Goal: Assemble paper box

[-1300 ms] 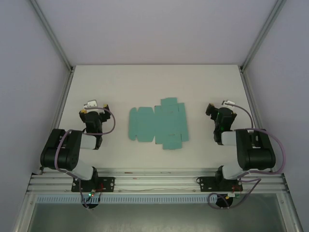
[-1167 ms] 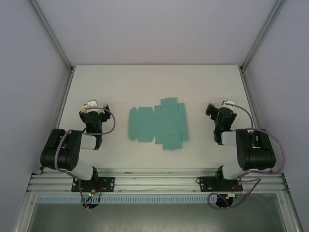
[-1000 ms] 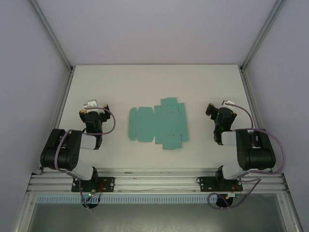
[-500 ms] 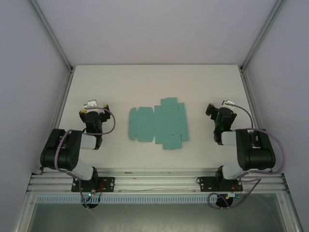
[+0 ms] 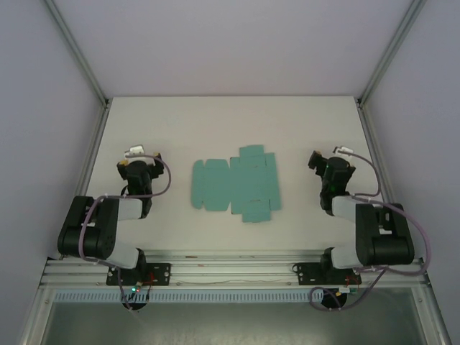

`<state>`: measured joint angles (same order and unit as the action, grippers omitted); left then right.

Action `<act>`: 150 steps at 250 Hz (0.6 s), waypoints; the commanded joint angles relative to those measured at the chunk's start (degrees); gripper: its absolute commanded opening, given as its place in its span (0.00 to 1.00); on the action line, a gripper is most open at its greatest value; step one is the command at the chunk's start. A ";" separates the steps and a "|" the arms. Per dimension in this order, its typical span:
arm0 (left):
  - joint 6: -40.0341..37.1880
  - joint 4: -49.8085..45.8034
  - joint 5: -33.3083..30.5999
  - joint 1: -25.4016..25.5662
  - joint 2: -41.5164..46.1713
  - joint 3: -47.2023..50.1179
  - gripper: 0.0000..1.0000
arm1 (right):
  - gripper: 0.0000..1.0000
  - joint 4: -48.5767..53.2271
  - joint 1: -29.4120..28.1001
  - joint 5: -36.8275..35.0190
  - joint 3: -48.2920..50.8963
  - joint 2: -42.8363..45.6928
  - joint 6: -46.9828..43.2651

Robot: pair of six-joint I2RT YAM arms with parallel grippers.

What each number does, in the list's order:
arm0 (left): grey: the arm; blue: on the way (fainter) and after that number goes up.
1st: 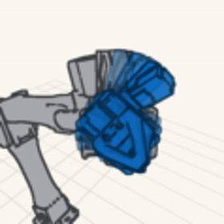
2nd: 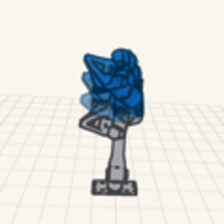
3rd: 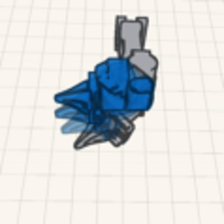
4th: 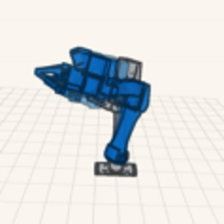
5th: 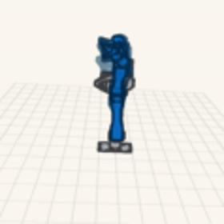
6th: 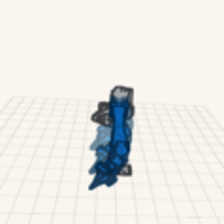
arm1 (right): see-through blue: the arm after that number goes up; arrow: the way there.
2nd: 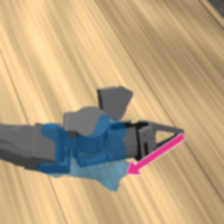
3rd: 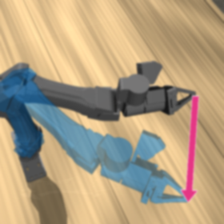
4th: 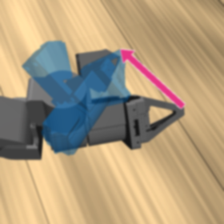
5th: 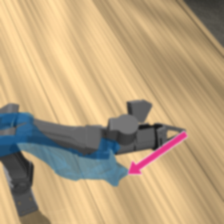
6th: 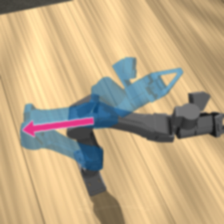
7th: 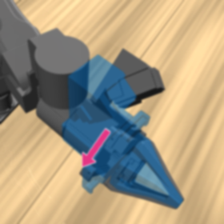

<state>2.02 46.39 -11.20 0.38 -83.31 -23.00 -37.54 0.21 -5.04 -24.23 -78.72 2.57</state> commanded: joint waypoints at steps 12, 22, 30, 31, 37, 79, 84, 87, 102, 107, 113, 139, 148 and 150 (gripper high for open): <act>3.56 -15.63 -2.11 0.86 8.13 -5.10 1.00 | 1.00 12.87 -0.41 -2.90 -5.24 6.19 4.20; 5.26 -19.22 -0.15 0.93 10.12 -5.96 1.00 | 1.00 14.99 -0.69 -2.04 -6.22 7.43 5.82; 6.74 -22.64 2.09 0.95 11.44 -7.10 1.00 | 1.00 17.07 -1.11 -1.33 -7.15 8.34 6.98; 6.97 -23.00 2.47 0.94 11.56 -7.25 1.00 | 1.00 17.37 -1.14 -1.31 -7.32 8.42 7.13; 8.01 -25.52 3.67 0.96 12.10 -8.28 1.00 | 1.00 19.35 -1.58 -0.94 -8.25 8.88 8.09; 14.47 -38.48 14.60 4.52 11.23 -14.59 1.00 | 0.94 34.78 -10.05 1.95 -15.67 10.30 10.18; 14.94 -39.09 15.05 5.33 10.92 -14.93 1.00 | 0.93 36.17 -11.30 2.33 -16.28 10.35 10.77; 15.25 -39.17 15.25 5.86 10.70 -15.04 1.00 | 0.92 37.08 -12.12 2.60 -16.73 10.32 11.05; 16.38 -39.84 16.04 8.18 9.70 -15.42 1.00 | 0.85 41.36 -16.41 4.05 -18.99 9.37 11.77; 16.77 -40.47 16.18 8.90 9.30 -15.67 1.00 | 0.84 42.49 -17.85 4.07 -19.75 8.78 12.20; 17.20 -40.84 16.44 9.67 8.78 -15.88 1.00 | 0.81 44.05 -19.44 4.34 -20.73 7.88 12.64; 18.58 -42.24 19.04 12.08 6.00 -16.81 1.00 | 0.65 48.05 -24.83 8.12 -24.11 2.64 14.93; 18.75 -42.68 20.37 12.80 5.17 -17.10 1.00 | 0.59 47.98 -26.09 9.73 -24.60 0.59 15.70; 18.75 -42.81 20.61 12.84 4.93 -17.21 1.00 | 0.58 47.93 -26.39 10.01 -24.65 0.12 15.89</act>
<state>17.45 9.39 4.29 11.53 -75.92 -38.15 1.65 -22.41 -0.14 -46.57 -73.12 14.70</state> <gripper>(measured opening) 0.997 0.651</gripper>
